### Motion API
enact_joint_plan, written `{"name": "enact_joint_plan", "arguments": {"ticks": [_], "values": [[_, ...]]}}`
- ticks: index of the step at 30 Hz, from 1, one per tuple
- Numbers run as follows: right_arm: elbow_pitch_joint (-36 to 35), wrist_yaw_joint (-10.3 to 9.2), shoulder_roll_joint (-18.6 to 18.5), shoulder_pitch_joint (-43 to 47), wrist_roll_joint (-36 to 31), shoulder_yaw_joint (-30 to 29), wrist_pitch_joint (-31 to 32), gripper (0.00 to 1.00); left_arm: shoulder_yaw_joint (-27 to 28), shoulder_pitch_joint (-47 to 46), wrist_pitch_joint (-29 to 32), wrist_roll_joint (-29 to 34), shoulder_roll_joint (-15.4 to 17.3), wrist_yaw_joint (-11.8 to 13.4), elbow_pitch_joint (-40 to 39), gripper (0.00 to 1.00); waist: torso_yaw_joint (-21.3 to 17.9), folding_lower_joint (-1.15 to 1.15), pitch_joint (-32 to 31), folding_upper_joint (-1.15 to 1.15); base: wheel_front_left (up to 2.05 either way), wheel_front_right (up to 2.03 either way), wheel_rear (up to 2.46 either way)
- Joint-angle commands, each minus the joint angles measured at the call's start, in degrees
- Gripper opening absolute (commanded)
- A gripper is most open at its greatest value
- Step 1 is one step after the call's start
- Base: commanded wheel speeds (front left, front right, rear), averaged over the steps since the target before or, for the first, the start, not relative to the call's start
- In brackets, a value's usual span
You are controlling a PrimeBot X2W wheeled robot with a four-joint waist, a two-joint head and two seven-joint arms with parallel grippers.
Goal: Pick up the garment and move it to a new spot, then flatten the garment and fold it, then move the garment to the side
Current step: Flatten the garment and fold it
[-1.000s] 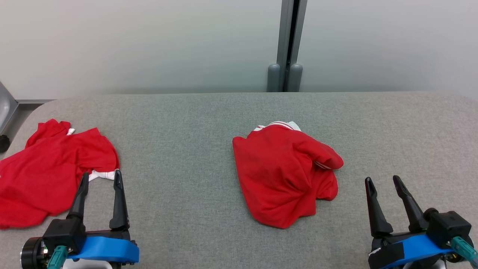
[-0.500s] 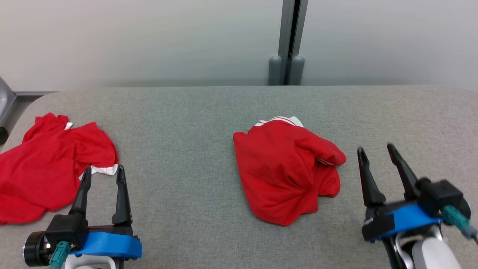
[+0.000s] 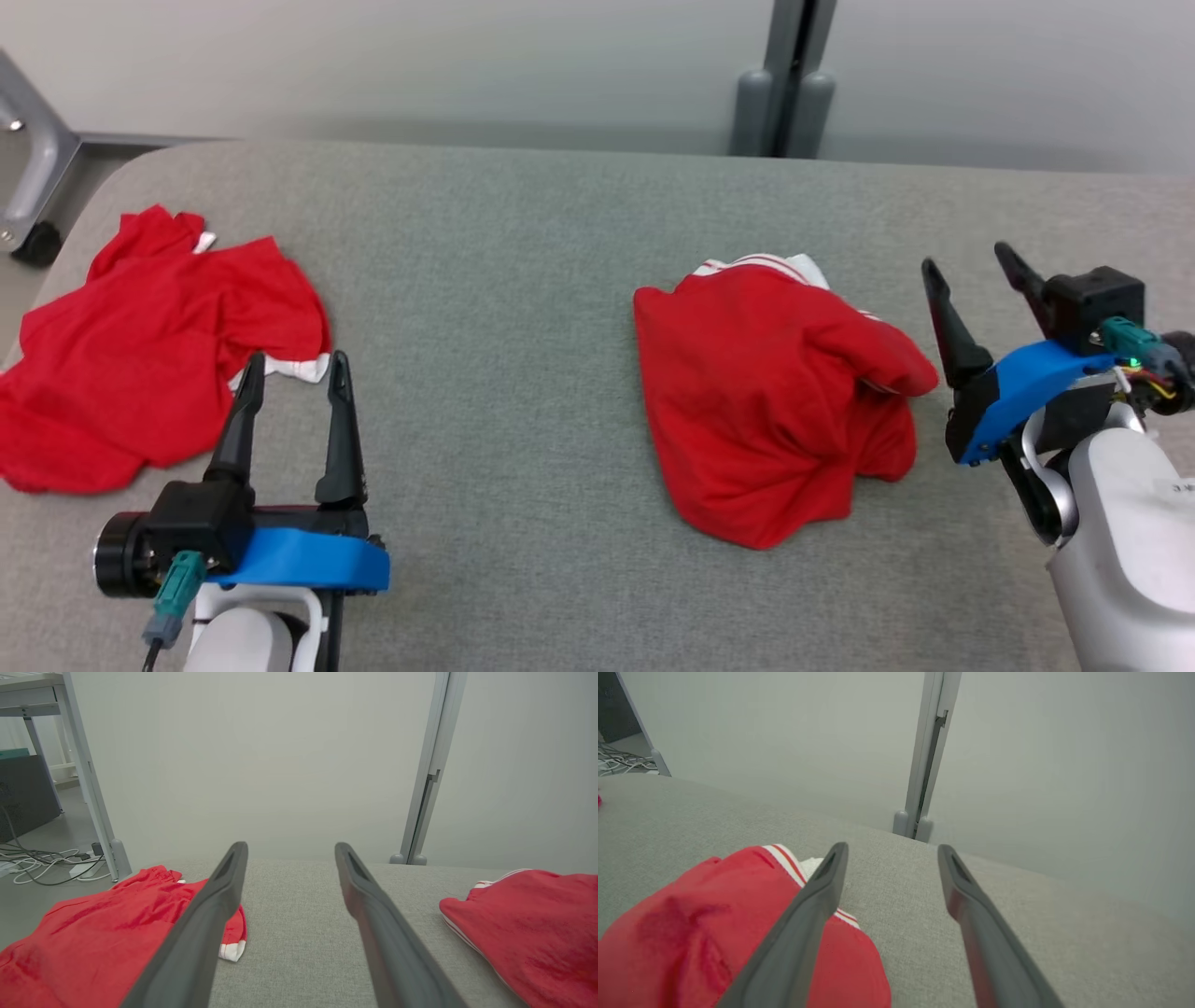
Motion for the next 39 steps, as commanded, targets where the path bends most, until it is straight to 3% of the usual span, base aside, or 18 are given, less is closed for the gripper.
{"name": "enact_joint_plan", "arguments": {"ticks": [1,7,18,19,20,26,34,39], "values": [[2.7,0.01,-0.7,-1.7,0.6,0.7,0.3,1.00,0.0,-1.1,-0.3,0.5,-0.4,-0.3,0.2,1.00,1.7,-0.01,1.8,0.00,0.00,0.00,0.00],[14.8,0.01,-1.6,-3.4,2.1,3.4,1.1,1.00,0.0,-2.9,-0.3,1.2,-1.7,-1.1,0.7,1.00,3.8,-0.01,4.3,0.00,0.00,0.00,0.00],[26.2,0.08,0.6,-3.2,6.1,10.0,-2.5,1.00,0.8,-3.5,-0.3,2.6,-3.0,-2.0,1.7,1.00,4.6,-0.01,4.1,0.00,0.00,0.00,0.00],[26.7,0.08,0.5,-3.3,6.7,10.7,-3.0,0.24,0.9,-3.4,-0.3,2.5,-3.1,-2.0,1.7,1.00,4.5,-0.01,4.0,0.00,0.00,0.00,0.00],[27.1,0.08,0.4,-3.5,7.2,11.1,-3.7,0.00,1.0,-3.3,-0.3,2.6,-3.2,-2.1,1.8,1.00,4.3,-0.01,3.8,0.00,0.00,0.00,0.00],[27.8,0.00,-1.8,-5.9,10.3,11.9,-8.2,0.00,1.8,-2.5,-0.3,3.1,-3.3,-2.5,2.1,1.00,2.9,-0.01,2.6,0.00,0.00,0.00,0.00],[27.5,0.01,-7.4,-8.2,13.1,6.9,-12.6,0.00,2.5,-1.6,-0.3,3.4,-3.4,-3.1,2.6,1.00,1.4,-0.01,0.1,0.00,0.00,0.00,0.00],[24.3,0.01,-6.8,-8.1,13.4,5.7,-13.5,0.00,2.9,-0.6,-0.3,3.6,-3.7,-3.4,2.9,1.00,1.1,-0.01,-1.6,0.00,0.00,0.00,0.00]]}}
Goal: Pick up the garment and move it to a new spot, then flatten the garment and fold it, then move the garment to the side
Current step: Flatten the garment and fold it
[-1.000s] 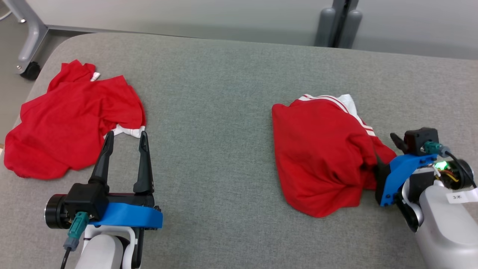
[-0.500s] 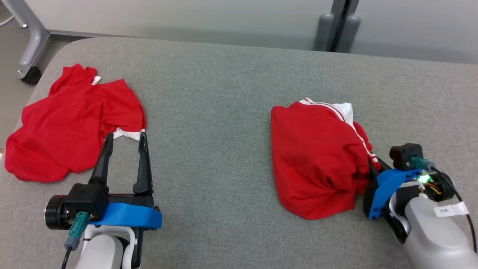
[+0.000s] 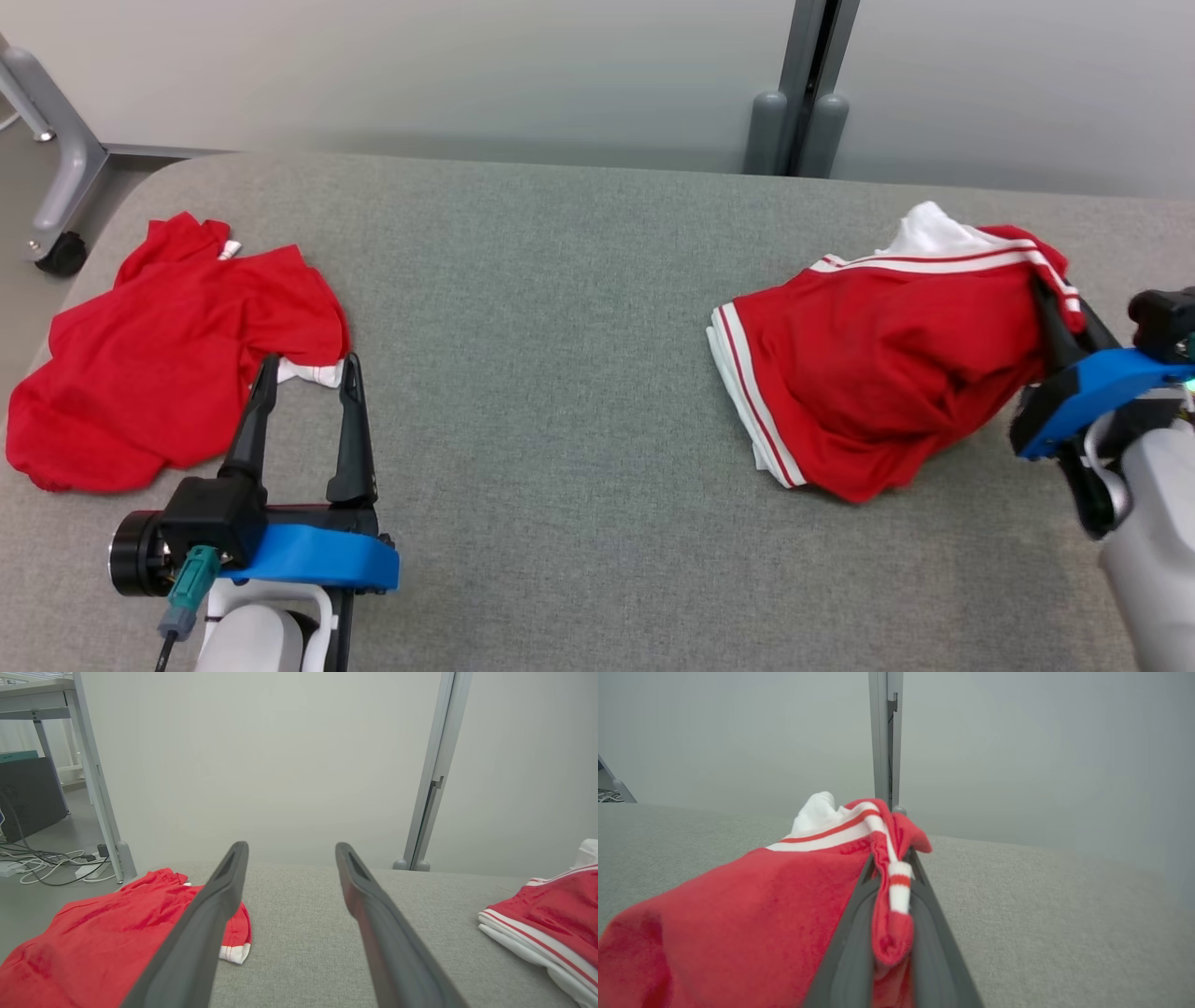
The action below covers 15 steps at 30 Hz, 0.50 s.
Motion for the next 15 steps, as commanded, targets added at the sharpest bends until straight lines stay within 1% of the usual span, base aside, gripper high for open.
{"name": "enact_joint_plan", "arguments": {"ticks": [1,4,7,12,15], "values": [[-1.1,0.01,0.9,0.0,0.2,0.3,-0.3,0.00,0.1,0.6,-0.3,0.2,-0.2,-0.4,0.2,1.00,-0.2,0.00,-0.5,0.00,0.00,0.00,0.00],[-5.0,0.01,3.1,1.5,0.7,2.5,-0.5,0.00,0.1,0.9,-0.3,0.3,-0.3,-0.4,0.3,1.00,0.0,0.00,-1.6,0.00,0.00,0.00,0.00],[-9.5,0.01,6.4,2.8,1.3,6.2,0.0,0.00,0.2,1.3,-0.3,0.4,-0.4,-0.8,0.3,1.00,0.6,0.00,-2.4,0.00,0.00,0.00,0.00],[-16.2,0.01,11.0,5.1,1.7,14.0,1.7,0.00,0.2,1.6,-0.2,0.4,-0.6,-0.9,0.1,1.00,2.4,0.00,-2.9,0.00,0.00,0.00,0.00],[-18.9,0.01,13.4,6.4,1.6,19.2,2.7,0.00,0.2,1.7,-0.2,0.4,-0.9,-0.9,0.1,1.00,3.7,0.00,-2.7,0.00,0.00,0.00,0.00]]}}
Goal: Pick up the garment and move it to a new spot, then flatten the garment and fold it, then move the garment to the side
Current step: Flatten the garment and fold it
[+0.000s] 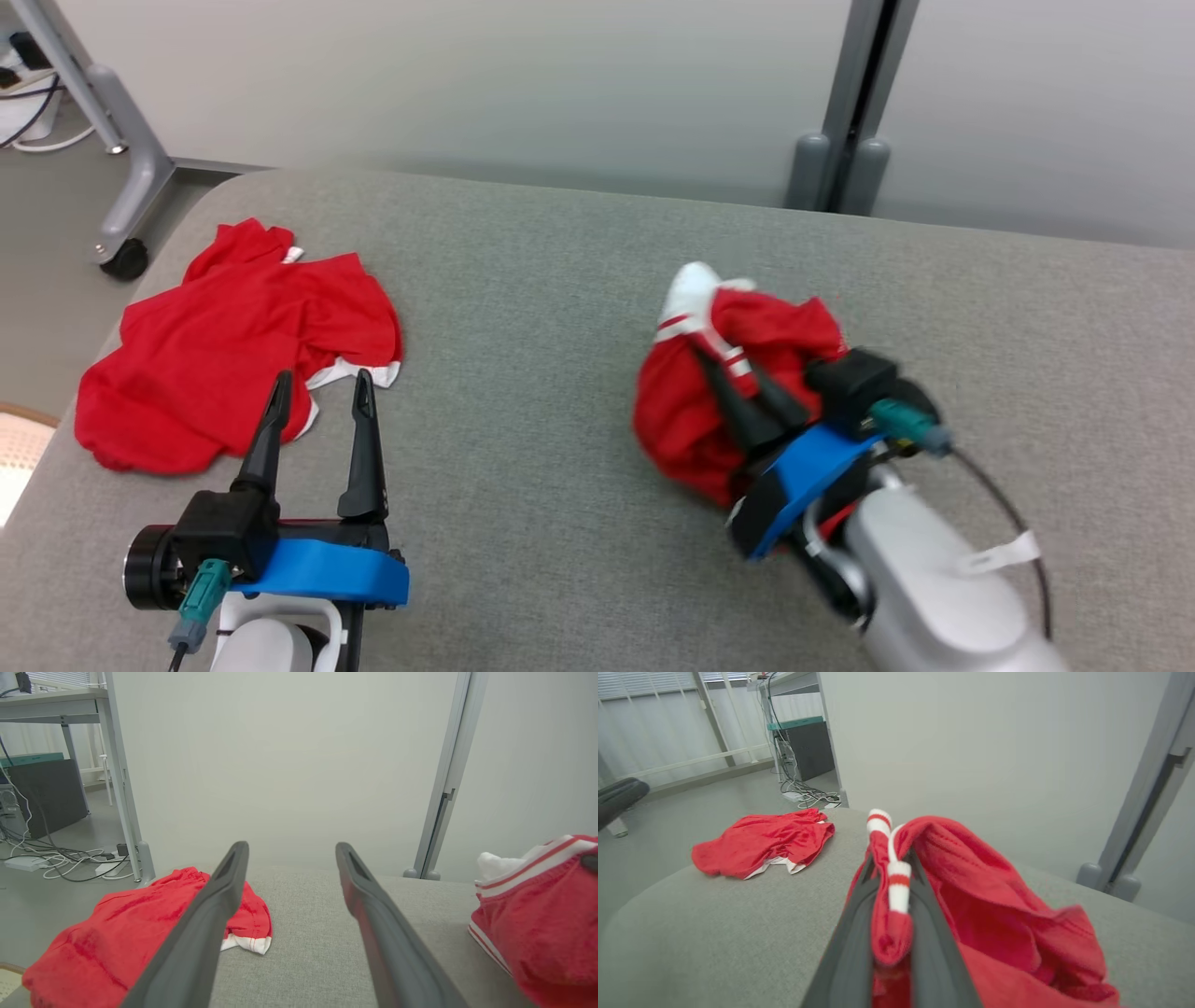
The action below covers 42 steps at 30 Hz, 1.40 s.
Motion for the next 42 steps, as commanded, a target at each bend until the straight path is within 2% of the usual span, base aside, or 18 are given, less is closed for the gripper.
{"name": "enact_joint_plan", "arguments": {"ticks": [1,10,11,12,16,20,28,29,30,35,42], "values": [[-0.6,0.01,0.6,1.3,0.4,1.5,0.3,0.00,0.0,0.3,-0.2,0.2,0.0,-0.1,0.0,1.00,0.7,0.01,0.4,0.00,0.00,0.00,0.00],[2.3,0.01,3.2,6.1,1.1,14.1,0.6,0.00,0.9,0.8,-0.2,0.1,-0.4,-0.4,0.3,1.00,2.8,0.01,0.5,0.00,0.00,0.00,0.00],[2.6,0.01,3.3,6.4,1.0,15.3,0.1,0.69,1.0,0.9,-0.2,0.1,-0.4,-0.4,0.4,1.00,2.8,0.01,0.4,0.00,0.00,0.00,0.00],[2.9,0.01,3.3,6.7,1.4,16.5,0.0,1.00,1.0,1.0,-0.2,0.2,-0.5,-0.4,0.4,1.00,2.8,0.01,0.4,0.00,0.00,0.00,0.00],[2.3,0.01,3.3,6.5,3.0,19.0,-1.1,1.00,1.4,1.5,-0.2,0.2,-0.5,-0.3,0.6,1.00,1.9,0.01,0.1,0.00,0.00,0.00,0.00],[0.9,0.01,3.3,5.0,2.2,17.2,-2.3,1.00,1.6,1.6,-0.2,0.5,-0.6,-0.3,0.7,1.00,0.5,0.01,-0.5,0.00,0.00,0.00,0.00],[-6.2,0.01,-0.8,5.9,-1.4,6.3,-2.5,1.00,2.3,2.5,-0.2,0.8,-0.1,-0.2,0.1,1.00,-2.1,0.01,-1.2,0.00,0.00,0.00,0.00],[-6.2,0.01,-0.8,5.9,-1.4,6.3,-2.5,1.00,2.3,2.5,-0.2,0.8,-0.1,-0.2,0.1,1.00,-2.1,0.01,-1.2,0.00,0.00,0.00,0.00],[-7.8,0.01,-2.0,6.8,-2.3,3.1,-1.5,1.00,2.4,2.6,-0.2,0.8,-0.1,-0.2,-0.1,1.00,-2.4,0.01,-1.3,0.00,0.00,0.00,0.00],[-10.5,0.01,-4.0,8.4,-3.7,-2.6,0.5,1.00,2.6,2.6,-0.2,0.9,-0.1,-0.1,-0.5,1.00,-2.9,0.01,-0.9,0.00,0.00,0.00,0.00],[-14.2,0.01,-4.2,11.8,-5.4,-6.0,4.7,1.00,2.4,1.8,-0.2,1.0,-0.4,-0.3,-0.7,1.00,-2.5,0.01,0.2,0.00,0.00,0.00,0.00]]}}
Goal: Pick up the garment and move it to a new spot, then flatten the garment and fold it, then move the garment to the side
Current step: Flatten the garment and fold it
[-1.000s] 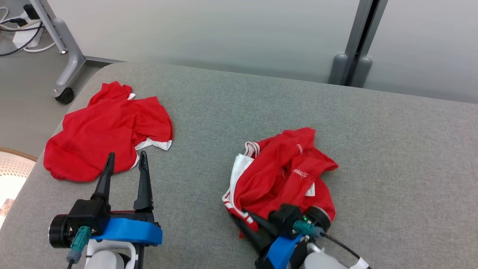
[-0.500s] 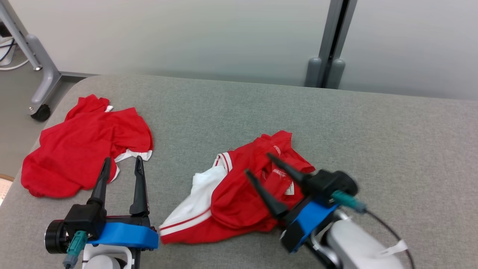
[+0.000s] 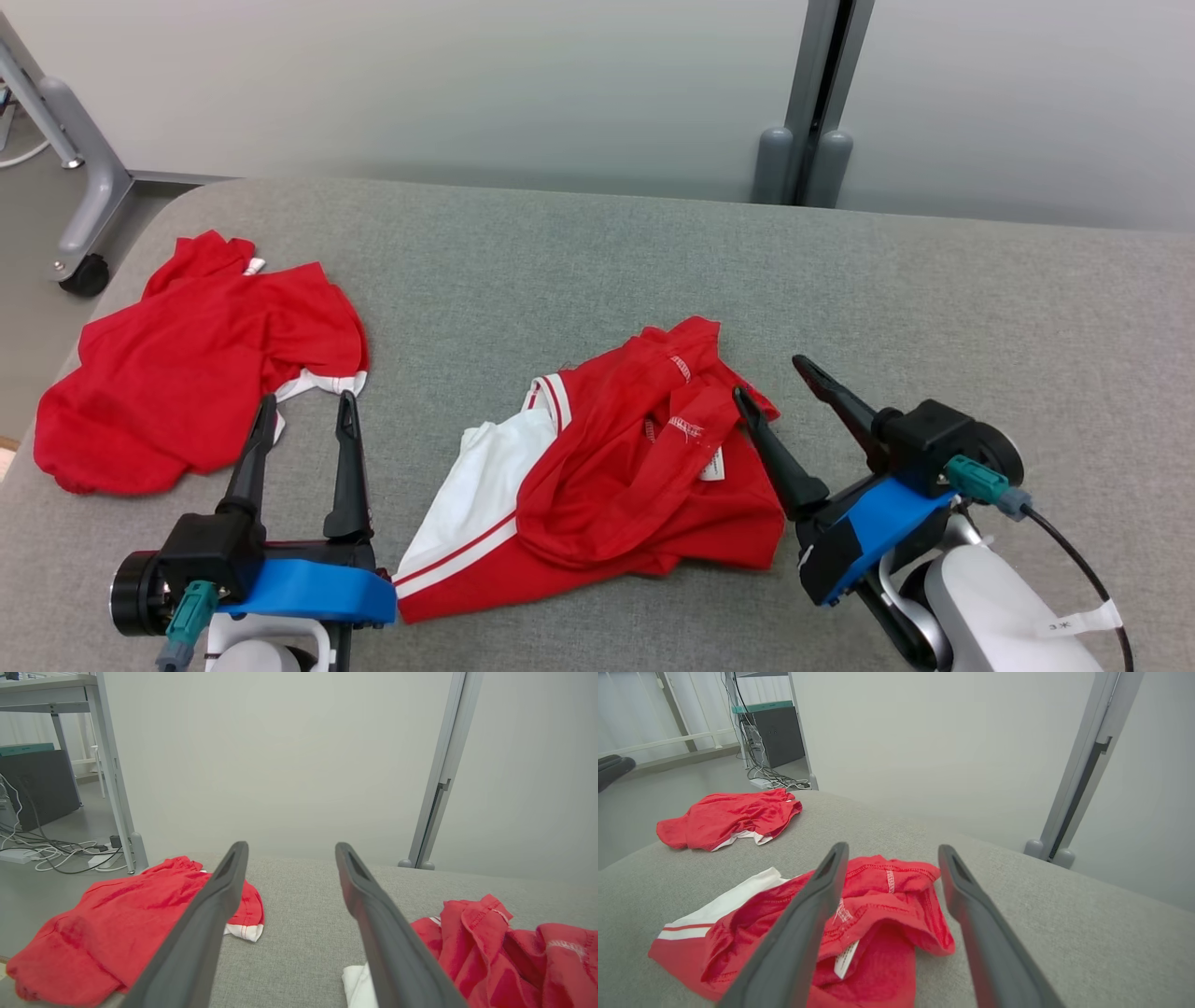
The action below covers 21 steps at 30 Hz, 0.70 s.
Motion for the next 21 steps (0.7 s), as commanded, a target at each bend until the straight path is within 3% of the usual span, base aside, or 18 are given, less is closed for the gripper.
{"name": "enact_joint_plan", "arguments": {"ticks": [1,9,21], "values": [[-0.6,0.01,0.4,1.2,-0.5,-0.2,0.5,1.00,0.0,-0.8,-0.2,0.4,-0.1,-0.1,-0.1,1.00,0.3,0.00,0.3,0.00,0.00,0.00,0.00],[4.0,0.01,1.7,-0.9,-1.6,0.8,3.0,1.00,-0.2,-1.9,-0.2,0.5,-0.5,-0.4,0.2,1.00,1.5,0.00,2.0,0.00,0.00,0.00,0.00],[23.1,0.01,4.2,-9.1,-0.2,8.2,2.8,1.00,-0.9,-3.7,-0.2,0.8,-1.4,-1.0,1.0,1.00,3.9,0.00,3.6,0.00,0.00,0.00,0.00]]}}
